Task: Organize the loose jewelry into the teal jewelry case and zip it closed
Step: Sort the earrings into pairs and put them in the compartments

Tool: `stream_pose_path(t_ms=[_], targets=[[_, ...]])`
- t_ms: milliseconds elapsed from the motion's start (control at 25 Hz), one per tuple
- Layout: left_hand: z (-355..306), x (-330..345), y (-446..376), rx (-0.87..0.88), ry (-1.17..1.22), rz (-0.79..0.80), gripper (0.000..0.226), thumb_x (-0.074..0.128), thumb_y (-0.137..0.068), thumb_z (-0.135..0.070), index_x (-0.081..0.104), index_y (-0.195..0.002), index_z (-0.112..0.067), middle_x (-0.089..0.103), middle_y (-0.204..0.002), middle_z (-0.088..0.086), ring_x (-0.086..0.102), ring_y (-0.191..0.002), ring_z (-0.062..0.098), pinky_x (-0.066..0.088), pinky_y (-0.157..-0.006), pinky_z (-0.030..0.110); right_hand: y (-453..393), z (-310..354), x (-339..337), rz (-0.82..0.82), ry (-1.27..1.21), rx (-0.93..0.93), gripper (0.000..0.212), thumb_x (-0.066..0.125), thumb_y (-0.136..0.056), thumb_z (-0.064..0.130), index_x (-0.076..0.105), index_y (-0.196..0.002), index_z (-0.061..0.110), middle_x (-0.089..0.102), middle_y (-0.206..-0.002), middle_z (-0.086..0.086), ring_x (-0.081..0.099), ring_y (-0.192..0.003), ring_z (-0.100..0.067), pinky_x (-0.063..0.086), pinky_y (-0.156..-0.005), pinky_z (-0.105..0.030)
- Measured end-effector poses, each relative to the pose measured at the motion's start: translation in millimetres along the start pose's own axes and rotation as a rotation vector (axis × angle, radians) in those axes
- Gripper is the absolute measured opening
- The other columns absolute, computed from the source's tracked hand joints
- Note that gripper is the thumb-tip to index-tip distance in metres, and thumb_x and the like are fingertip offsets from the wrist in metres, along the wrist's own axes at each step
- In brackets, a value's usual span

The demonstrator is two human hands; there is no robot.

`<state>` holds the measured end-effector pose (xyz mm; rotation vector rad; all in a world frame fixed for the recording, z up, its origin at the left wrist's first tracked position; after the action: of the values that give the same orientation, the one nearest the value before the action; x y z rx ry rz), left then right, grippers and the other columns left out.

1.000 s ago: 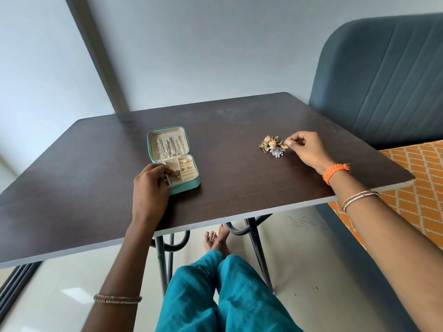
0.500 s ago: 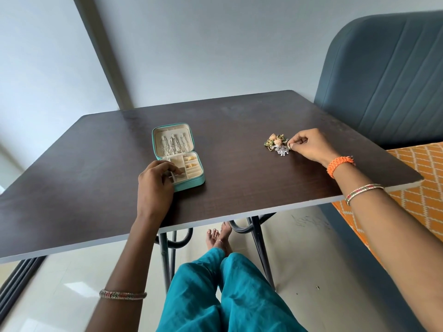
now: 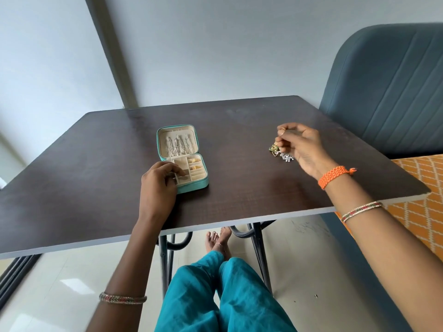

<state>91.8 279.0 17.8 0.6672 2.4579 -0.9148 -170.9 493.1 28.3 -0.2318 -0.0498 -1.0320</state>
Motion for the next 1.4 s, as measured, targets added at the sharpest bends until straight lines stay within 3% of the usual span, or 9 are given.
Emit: stream_pose_path(t_ms=[200,360,440,640,800,880,1040,1200,1400], targets=[[-2,0,1,0.002,-0.01,-0.005,0.035,0.043,-0.078,0.014,0.072,-0.081,-0.005,0.064,-0.102,0.003,0.058,-0.088,0.014,0.04,-0.067,0.0,30,-36,97,0.402,-0.169,0.47,0.022,0.044,-0.092,-0.01,0.063,-0.095,0.002,0.068,-0.077,-0.01,0.066,-0.06,-0.007,0.052,-0.054,-0.012],[-1,0,1,-0.012,0.024,0.004,0.033,0.042,-0.079,0.014,0.071,-0.079,-0.004,0.062,-0.103,0.002,0.057,-0.088,0.011,0.043,-0.066,0.001,28,-53,123,0.363,-0.223,0.592,0.039,0.027,-0.087,-0.021,0.06,-0.103,-0.008,0.061,-0.098,-0.022,0.066,-0.087,-0.023,0.059,-0.069,-0.024],[-1,0,1,-0.013,0.035,0.006,0.032,0.042,-0.08,0.013,0.07,-0.079,-0.002,0.061,-0.102,0.001,0.057,-0.089,0.01,0.044,-0.067,0.001,26,-54,126,0.341,-0.227,0.604,0.036,0.029,-0.088,-0.018,0.056,-0.11,-0.015,0.06,-0.103,-0.027,0.063,-0.094,-0.029,0.058,-0.074,-0.029],[1,2,0,-0.014,0.047,0.007,0.03,0.044,-0.081,0.012,0.071,-0.081,-0.002,0.059,-0.102,-0.004,0.055,-0.09,0.006,0.049,-0.07,0.006,22,-35,134,0.34,0.025,0.291,0.023,0.046,-0.092,-0.011,0.057,-0.112,-0.016,0.065,-0.088,-0.021,0.071,-0.07,-0.017,0.058,-0.072,-0.022],[1,1,1,-0.016,0.053,0.001,0.03,0.045,-0.079,0.013,0.071,-0.079,-0.003,0.059,-0.101,-0.004,0.056,-0.091,0.008,0.048,-0.07,0.005,32,-18,158,0.355,0.382,-0.048,0.012,0.064,-0.086,0.002,0.072,-0.092,0.008,0.072,-0.079,-0.003,0.068,-0.068,-0.005,0.052,-0.059,-0.015],[0,1,1,-0.011,0.069,-0.002,0.031,0.044,-0.079,0.013,0.07,-0.078,-0.004,0.06,-0.101,-0.002,0.056,-0.091,0.009,0.049,-0.07,0.005,39,-18,170,0.359,0.429,-0.171,0.012,0.071,-0.08,0.003,0.074,-0.087,0.012,0.073,-0.079,0.001,0.069,-0.071,-0.003,0.05,-0.065,-0.013],[1,-1,0,0.004,0.061,-0.021,0.031,0.046,-0.076,0.012,0.07,-0.076,-0.006,0.064,-0.097,0.002,0.059,-0.087,0.012,0.049,-0.071,0.012,46,-30,177,0.354,0.46,-0.24,0.013,0.077,-0.075,0.008,0.076,-0.085,0.017,0.073,-0.082,0.006,0.067,-0.077,0.0,0.05,-0.074,-0.015],[1,-1,0,0.015,0.044,-0.025,0.03,0.047,-0.074,0.011,0.07,-0.076,-0.007,0.064,-0.094,0.0,0.057,-0.083,0.009,0.043,-0.067,0.005,50,-30,169,0.269,0.495,-0.31,0.013,0.078,-0.075,0.014,0.076,-0.082,0.025,0.071,-0.08,0.018,0.066,-0.084,0.002,0.049,-0.082,-0.019],[0,0,1,0.006,0.047,-0.013,0.03,0.047,-0.078,0.011,0.071,-0.078,-0.007,0.058,-0.095,-0.007,0.055,-0.088,0.006,0.045,-0.07,0.004,52,-29,173,0.286,0.517,-0.319,0.011,0.077,-0.076,0.011,0.076,-0.086,0.014,0.069,-0.079,0.012,0.062,-0.077,0.01,0.046,-0.073,-0.006]])
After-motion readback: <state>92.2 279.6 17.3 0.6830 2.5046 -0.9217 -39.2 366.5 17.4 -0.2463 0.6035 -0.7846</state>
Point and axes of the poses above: each hand's wrist, its own y-axis away from the middle knuckle, its own x-axis out of the palm, z = x × y, the point moved 9 cm from there along -y, towards the middle knuckle
